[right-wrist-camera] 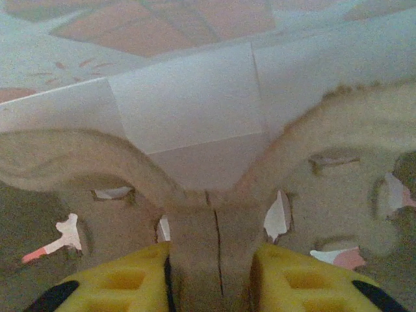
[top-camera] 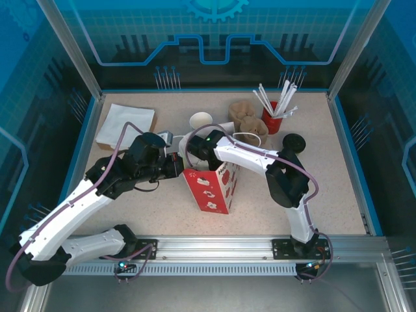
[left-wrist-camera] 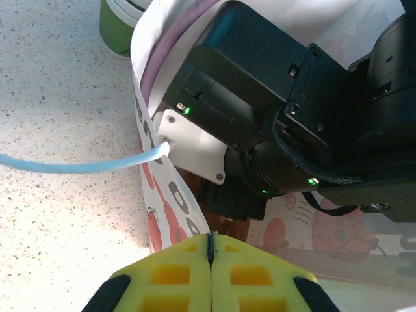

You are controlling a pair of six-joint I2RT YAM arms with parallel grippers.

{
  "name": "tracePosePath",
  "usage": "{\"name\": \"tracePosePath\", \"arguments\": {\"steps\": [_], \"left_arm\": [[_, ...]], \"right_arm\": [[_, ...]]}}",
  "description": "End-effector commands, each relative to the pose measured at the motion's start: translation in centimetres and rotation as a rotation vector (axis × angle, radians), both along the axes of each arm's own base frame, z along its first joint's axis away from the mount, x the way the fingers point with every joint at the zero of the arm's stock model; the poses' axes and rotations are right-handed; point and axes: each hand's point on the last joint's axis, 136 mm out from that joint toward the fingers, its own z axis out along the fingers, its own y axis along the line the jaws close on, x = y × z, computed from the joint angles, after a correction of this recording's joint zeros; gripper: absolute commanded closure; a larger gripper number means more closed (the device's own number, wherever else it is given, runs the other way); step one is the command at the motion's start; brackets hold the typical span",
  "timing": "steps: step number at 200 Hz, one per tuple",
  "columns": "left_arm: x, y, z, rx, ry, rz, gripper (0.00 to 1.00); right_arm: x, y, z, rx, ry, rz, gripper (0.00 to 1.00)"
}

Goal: Pack the takeout coffee

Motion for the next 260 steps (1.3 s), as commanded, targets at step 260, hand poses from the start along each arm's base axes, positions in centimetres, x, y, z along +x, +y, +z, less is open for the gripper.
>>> {"name": "tracePosePath", "arguments": {"steps": [260], "left_arm": [[-0.2,-0.1,-0.7,0.065,-0.017,0.001,0.94]], "right_arm": [[6.2,4.7,21.8,0.818,-0.185,-0.33,0.33]]}}
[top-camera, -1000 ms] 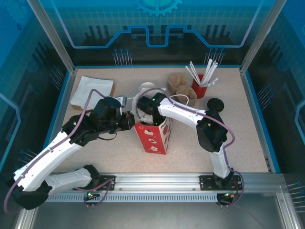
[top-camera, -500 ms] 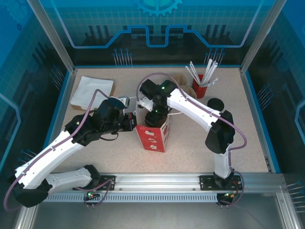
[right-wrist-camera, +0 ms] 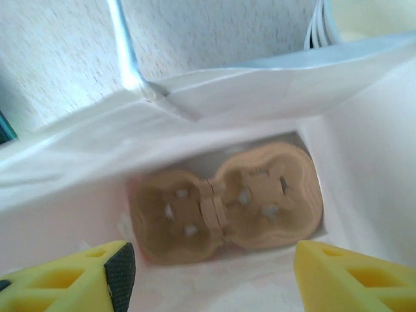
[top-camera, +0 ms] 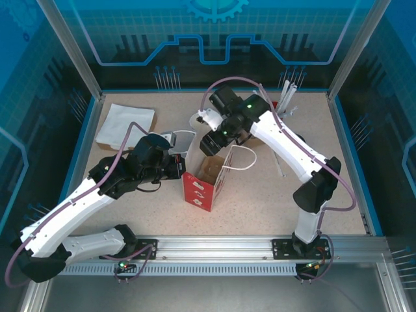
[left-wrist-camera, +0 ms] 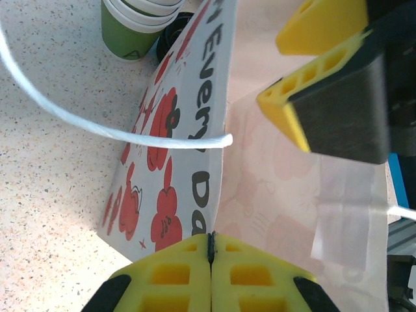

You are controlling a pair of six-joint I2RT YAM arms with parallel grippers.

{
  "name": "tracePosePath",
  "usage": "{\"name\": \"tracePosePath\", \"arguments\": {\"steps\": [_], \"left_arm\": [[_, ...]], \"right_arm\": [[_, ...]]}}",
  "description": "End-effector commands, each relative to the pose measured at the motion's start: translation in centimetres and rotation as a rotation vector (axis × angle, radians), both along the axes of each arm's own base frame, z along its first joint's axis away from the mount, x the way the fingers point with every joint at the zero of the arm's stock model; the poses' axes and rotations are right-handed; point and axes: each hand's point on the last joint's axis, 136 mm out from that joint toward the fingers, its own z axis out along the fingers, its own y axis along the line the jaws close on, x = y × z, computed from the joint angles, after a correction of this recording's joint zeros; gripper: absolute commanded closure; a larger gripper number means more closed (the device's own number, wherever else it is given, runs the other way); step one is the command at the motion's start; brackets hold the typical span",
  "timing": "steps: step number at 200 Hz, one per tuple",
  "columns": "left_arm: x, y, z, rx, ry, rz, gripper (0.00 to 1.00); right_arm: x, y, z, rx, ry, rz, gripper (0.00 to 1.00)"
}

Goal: Pack the takeout coffee

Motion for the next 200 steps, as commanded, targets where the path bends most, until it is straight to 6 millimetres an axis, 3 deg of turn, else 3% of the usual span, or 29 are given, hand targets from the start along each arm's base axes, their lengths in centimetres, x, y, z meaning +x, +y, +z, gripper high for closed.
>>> {"name": "tracePosePath", "arguments": {"steps": [1,34,70,87,132,159,200], "left_arm": [[-0.1,0.3,-0.4,0.011,0.0,0.019,0.94],[0.0,0.4,-0.2,0.007,-0.009,0.027,0.89],[-0.1,0.8,1.0,0.002,-0.041,0.028,0.64],[-0.1,1.1,1.9,0.001,-0.069,0.027,0.56],[-0.2,3.2,5.1,0.025,-0.174,0.057,0.36],[-0.2,4.8,6.7,0.054,-0.245,0.088,0.29],[0.0,5.7,8.3,0.091,-0.29,0.099,0.23]], "right_arm": [[0.1,0.9,4.2,0.179,-0.03,-0.037,0.33],[0.5,-0.3,8.4,0.283,-0.11,-0.091,0.33],[0.6,-2.9,12.0,0.383,-0.18,-0.16,0.33],[0.9,-4.9,13.2,0.412,-0.219,-0.217,0.3],[1.3,-10.1,13.5,0.447,-0.29,-0.381,0.15],[1.1,-12.8,12.4,0.443,-0.295,-0.46,0.01],[0.5,-15.7,11.1,0.435,-0.3,-0.539,0.0]]}}
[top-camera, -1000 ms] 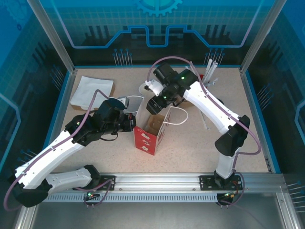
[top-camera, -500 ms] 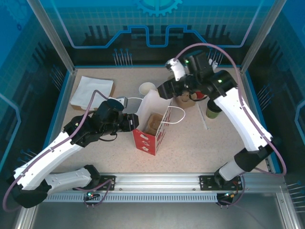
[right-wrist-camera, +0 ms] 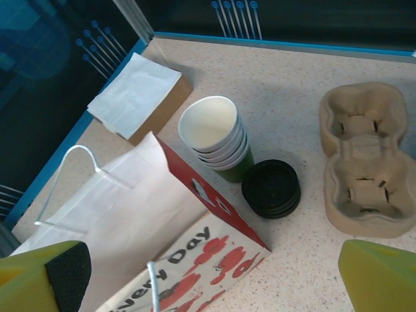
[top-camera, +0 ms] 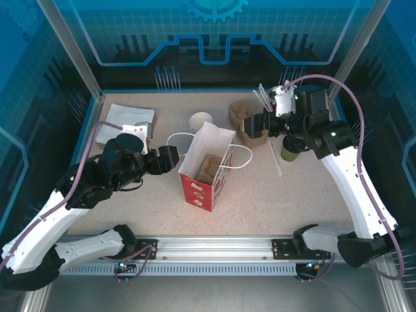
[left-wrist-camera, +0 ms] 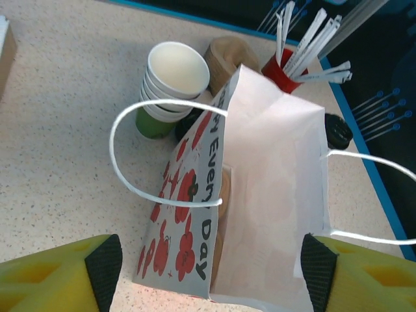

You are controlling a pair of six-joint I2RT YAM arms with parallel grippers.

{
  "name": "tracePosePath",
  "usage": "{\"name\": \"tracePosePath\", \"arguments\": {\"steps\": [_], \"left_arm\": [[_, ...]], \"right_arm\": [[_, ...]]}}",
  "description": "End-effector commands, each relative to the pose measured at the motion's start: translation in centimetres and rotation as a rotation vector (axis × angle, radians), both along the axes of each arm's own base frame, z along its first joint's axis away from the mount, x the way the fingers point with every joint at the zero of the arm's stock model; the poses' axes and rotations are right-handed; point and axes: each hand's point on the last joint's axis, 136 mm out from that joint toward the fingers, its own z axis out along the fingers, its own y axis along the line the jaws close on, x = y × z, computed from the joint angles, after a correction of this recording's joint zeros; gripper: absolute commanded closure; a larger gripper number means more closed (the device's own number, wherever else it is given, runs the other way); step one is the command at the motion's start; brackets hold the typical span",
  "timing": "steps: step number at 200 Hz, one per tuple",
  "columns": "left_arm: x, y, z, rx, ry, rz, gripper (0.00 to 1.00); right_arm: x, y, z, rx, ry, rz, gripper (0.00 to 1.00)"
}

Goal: Pack the takeout coffee

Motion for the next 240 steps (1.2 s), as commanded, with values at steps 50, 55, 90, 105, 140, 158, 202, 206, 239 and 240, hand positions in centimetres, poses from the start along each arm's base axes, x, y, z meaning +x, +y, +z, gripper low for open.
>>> {"name": "tracePosePath", "arguments": {"steps": [50,55,90,105,140,158,202,206,239,240], "left_arm": [[0.8,0.3,1.8,0.153,-0.017,-0.029,0.19],[0.9,0.2,1.7,0.166,-0.011,-0.036,0.18],[1.7,-0.3,1.7,0.267,0.029,-0.089,0.14],[2.4,-0.6,1.5,0.294,0.053,-0.114,0.13],[4.2,-2.0,0.8,0.348,0.107,-0.203,0.11],[5.4,-2.8,0.0,0.407,0.122,-0.246,0.09],[9.4,-5.2,-2.3,0.488,0.148,-0.32,0.05],[9.8,-5.6,-2.5,0.487,0.151,-0.329,0.05],[12.4,-7.3,-4.1,0.522,0.173,-0.382,0.06],[12.5,-7.3,-4.2,0.524,0.174,-0.383,0.06]], "right_arm": [[-0.5,-4.7,-1.7,-0.041,-0.009,-0.152,0.0],[-0.6,-5.0,-1.9,-0.054,-0.007,-0.158,0.0],[-1.0,-6.8,-2.8,-0.132,-0.015,-0.208,0.0],[-1.3,-7.3,-3.1,-0.145,-0.015,-0.22,0.0],[-1.8,-8.0,-3.6,-0.165,-0.012,-0.234,0.0],[-2.0,-8.3,-3.9,-0.171,-0.01,-0.239,0.0],[-2.3,-8.6,-4.1,-0.178,-0.004,-0.242,0.0],[-2.3,-8.6,-4.1,-0.18,-0.003,-0.241,0.0],[-2.6,-8.8,-4.2,-0.189,-0.004,-0.247,0.0],[-2.6,-8.8,-4.2,-0.189,-0.002,-0.247,0.0]]}}
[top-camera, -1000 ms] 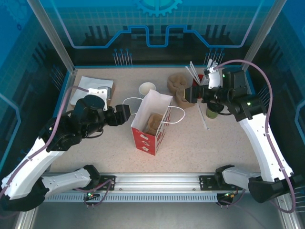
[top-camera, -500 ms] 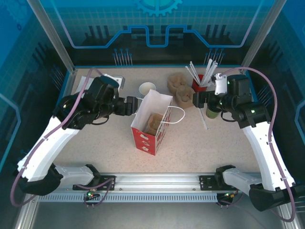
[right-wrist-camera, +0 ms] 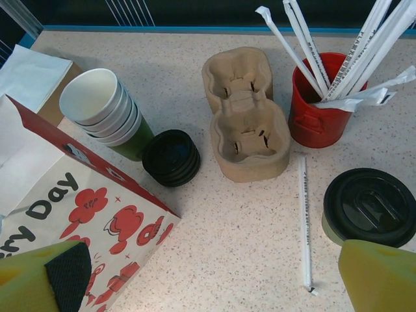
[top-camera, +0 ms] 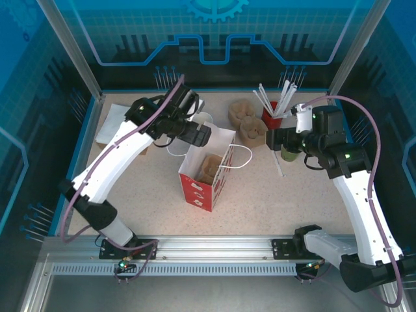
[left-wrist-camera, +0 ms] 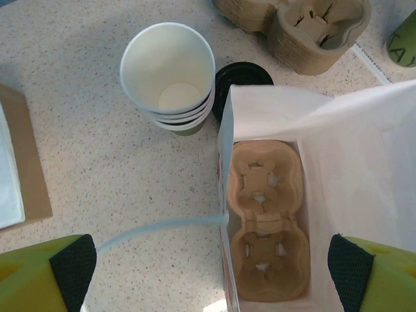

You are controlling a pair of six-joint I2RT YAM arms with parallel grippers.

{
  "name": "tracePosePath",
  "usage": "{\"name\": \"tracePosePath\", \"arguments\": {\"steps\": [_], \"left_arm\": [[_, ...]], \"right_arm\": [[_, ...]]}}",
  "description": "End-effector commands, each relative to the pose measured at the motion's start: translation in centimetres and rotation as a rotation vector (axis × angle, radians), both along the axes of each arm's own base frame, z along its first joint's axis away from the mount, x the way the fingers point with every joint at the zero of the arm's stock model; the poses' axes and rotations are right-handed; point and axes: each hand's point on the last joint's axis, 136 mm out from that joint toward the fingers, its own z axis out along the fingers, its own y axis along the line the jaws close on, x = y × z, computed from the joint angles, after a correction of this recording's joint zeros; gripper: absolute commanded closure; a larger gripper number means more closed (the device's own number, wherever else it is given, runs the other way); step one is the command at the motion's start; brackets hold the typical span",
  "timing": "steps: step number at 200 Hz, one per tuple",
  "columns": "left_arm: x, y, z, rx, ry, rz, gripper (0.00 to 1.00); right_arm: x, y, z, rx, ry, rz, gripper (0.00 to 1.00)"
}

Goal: Pack the takeout coffee

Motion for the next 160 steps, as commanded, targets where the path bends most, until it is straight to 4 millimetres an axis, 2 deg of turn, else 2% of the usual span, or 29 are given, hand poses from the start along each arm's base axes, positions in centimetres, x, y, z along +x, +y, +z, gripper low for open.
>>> {"name": "tracePosePath", "arguments": {"steps": [1,26,52,69,89,125,160], "left_arm": [[1.3,-1.2,0.1,0.012,-0.008,-0.078,0.06],[2.4,-1.8,-1.7,0.055,0.037,-0.098,0.11],[3.2,-1.7,-2.9,0.083,0.06,-0.092,0.23],[3.5,-1.6,-2.9,0.075,0.058,-0.076,0.41],[3.4,-1.5,-2.2,0.043,0.061,-0.026,0.68],[1.8,0.7,0.1,-0.016,0.06,0.158,1.0],[-0.3,3.4,2.2,-0.072,0.041,0.327,1.0]], "right_arm": [[-0.6,-0.9,-0.4,-0.022,0.005,-0.017,0.0],[-0.7,-1.2,-0.4,-0.031,0.003,-0.023,0.0],[-0.8,-1.4,-0.4,-0.031,0.001,-0.029,0.0],[-0.8,-1.4,-0.5,-0.029,0.004,-0.03,0.0],[-0.7,-1.4,-0.6,-0.024,0.005,-0.032,0.0],[-0.5,-1.3,-0.8,-0.02,0.005,-0.036,0.0],[-0.2,-1.2,-1.1,-0.018,0.015,-0.036,0.0]]}}
